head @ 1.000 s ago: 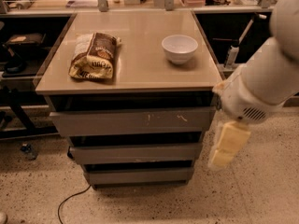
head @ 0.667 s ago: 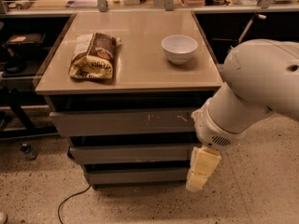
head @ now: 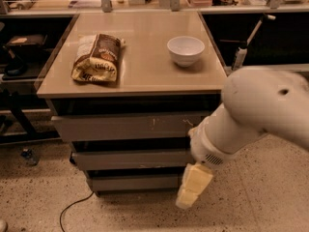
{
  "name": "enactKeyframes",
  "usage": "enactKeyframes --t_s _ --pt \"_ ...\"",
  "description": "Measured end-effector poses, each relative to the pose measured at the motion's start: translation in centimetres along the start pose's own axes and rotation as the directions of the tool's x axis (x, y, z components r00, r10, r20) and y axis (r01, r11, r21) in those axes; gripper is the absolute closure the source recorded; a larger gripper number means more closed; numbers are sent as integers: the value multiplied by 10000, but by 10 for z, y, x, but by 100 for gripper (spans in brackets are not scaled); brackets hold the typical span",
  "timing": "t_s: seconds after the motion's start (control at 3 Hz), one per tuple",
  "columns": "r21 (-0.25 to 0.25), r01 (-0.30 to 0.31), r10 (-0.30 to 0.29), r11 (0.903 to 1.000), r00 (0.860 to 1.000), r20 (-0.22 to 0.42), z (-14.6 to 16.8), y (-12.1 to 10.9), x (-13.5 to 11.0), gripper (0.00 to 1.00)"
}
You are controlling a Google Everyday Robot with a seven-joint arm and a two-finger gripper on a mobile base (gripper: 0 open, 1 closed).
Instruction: Open bottom drawer
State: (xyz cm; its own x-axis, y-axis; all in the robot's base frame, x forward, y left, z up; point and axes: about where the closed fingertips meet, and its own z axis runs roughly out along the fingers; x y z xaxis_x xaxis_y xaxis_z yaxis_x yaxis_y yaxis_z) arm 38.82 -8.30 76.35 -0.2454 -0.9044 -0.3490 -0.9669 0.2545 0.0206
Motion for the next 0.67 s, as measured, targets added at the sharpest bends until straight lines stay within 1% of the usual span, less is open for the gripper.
enactKeyframes --t_s 0.33,0.67 --pt "-1411 -1166 1260 9831 9903 593 94 33 -16 0" --pt "-2168 -2001 2244 9555 9699 941 169 41 -31 0"
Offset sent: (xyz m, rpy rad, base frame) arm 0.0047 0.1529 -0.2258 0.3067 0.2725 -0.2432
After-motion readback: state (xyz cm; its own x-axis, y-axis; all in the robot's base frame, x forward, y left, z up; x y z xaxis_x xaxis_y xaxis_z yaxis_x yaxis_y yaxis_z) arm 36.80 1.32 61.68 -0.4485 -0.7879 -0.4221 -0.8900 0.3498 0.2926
